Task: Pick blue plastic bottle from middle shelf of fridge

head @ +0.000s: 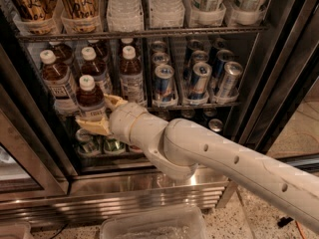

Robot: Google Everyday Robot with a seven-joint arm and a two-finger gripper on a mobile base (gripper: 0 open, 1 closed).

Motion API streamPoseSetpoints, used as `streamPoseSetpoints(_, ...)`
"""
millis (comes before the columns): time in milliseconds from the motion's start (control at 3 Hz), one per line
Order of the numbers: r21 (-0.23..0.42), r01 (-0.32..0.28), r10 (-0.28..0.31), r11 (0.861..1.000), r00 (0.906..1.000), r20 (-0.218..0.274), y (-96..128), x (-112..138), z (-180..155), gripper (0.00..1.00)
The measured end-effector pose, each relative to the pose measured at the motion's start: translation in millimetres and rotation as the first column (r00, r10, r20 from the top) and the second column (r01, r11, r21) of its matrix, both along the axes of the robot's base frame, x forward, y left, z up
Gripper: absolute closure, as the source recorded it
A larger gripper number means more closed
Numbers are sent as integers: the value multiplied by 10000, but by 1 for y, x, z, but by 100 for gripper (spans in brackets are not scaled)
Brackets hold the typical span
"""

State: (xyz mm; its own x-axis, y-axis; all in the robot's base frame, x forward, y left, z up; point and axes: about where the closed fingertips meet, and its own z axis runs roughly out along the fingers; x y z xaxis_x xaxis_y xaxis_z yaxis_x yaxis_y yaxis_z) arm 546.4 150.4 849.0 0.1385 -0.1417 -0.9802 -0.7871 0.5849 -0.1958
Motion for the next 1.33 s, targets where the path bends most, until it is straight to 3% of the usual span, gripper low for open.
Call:
streamPoseSetpoints(1000, -739, -1359, 1345, 9880, 9907, -225, -4, -7, 12, 100)
streamPoseSetpoints(1333, -747, -1393, 1379, 9874, 9902, -232, -4, -8, 1, 100)
